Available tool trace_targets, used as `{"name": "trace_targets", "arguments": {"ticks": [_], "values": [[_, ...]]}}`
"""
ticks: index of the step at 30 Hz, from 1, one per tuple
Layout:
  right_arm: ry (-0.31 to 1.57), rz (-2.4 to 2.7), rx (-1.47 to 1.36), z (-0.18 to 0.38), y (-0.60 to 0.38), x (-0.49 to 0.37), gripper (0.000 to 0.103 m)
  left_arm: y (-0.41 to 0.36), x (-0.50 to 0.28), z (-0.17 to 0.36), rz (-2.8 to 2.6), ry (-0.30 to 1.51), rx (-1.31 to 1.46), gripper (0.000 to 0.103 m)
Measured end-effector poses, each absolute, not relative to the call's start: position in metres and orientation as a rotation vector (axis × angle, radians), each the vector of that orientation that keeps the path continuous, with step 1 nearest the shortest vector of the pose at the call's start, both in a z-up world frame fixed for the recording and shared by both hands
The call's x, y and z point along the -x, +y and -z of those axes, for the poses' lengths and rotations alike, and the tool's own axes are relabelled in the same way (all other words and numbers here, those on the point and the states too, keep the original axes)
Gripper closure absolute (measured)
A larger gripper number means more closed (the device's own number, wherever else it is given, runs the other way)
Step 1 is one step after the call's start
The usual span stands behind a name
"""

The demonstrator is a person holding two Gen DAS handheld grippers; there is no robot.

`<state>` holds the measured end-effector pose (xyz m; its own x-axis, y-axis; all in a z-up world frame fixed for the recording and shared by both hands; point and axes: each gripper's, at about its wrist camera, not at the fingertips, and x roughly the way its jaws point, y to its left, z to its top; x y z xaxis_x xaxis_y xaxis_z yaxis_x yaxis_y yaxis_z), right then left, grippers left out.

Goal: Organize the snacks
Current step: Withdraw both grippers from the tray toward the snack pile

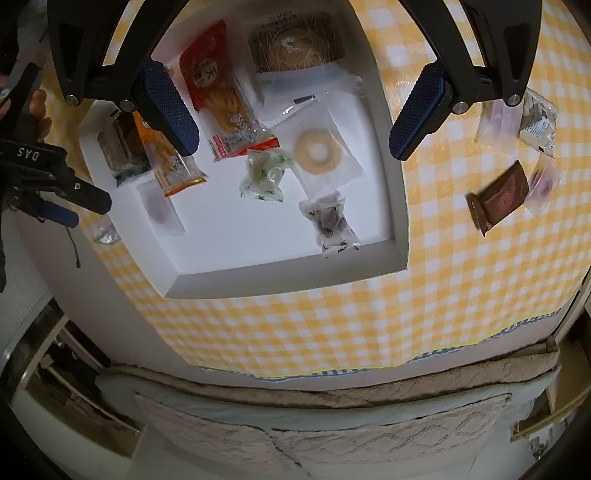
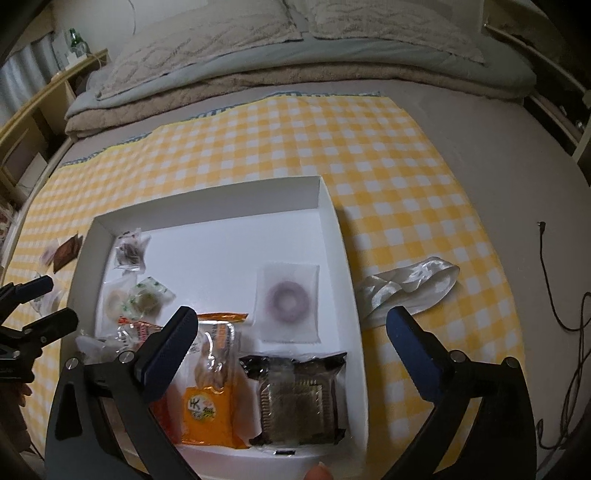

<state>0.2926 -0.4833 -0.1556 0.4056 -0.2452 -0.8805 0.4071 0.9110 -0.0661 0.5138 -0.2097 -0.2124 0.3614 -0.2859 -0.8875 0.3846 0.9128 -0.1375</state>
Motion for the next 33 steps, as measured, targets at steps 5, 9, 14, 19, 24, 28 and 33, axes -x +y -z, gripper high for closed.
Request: {"name": "trace_targets", "arguments": {"ticks": [5,9,14,19,24,28,33], "values": [[1.075,0.409,-0.146,0.148,-0.471,-0.288,0.0,-0.205,-0.507,0.203,0.442,1.111,-0.1,0.0],[1.052,0.419,-0.135,0.137,-0.463,-0.287,0.0,-0.196,-0.503,0.191,0.444,1.092,-0.09,0.0],[1.03,0.422,-0.129,0.126,-0.448,-0.287,0.0,-0.178,-0.494,0.178,0.443,1.074,-0.081,0.0],[1.023,0.425,-0.125,0.12,-0.432,-0.29,0.0,-0.157,-0.488,0.166,0.436,1.062,-0.07,0.0],[1.019,0.408,-0.111,0.12,-0.409,-0.301,0.0,-0.127,-0.482,0.158,0.403,1.045,-0.077,0.0],[1.023,0.377,-0.093,0.124,-0.386,-0.317,0.0,-0.1,-0.479,0.156,0.362,1.045,-0.074,0.0],[1.017,0.325,-0.077,0.128,-0.356,-0.339,0.0,-0.061,-0.479,0.155,0.3,1.039,-0.052,0.0]]}}
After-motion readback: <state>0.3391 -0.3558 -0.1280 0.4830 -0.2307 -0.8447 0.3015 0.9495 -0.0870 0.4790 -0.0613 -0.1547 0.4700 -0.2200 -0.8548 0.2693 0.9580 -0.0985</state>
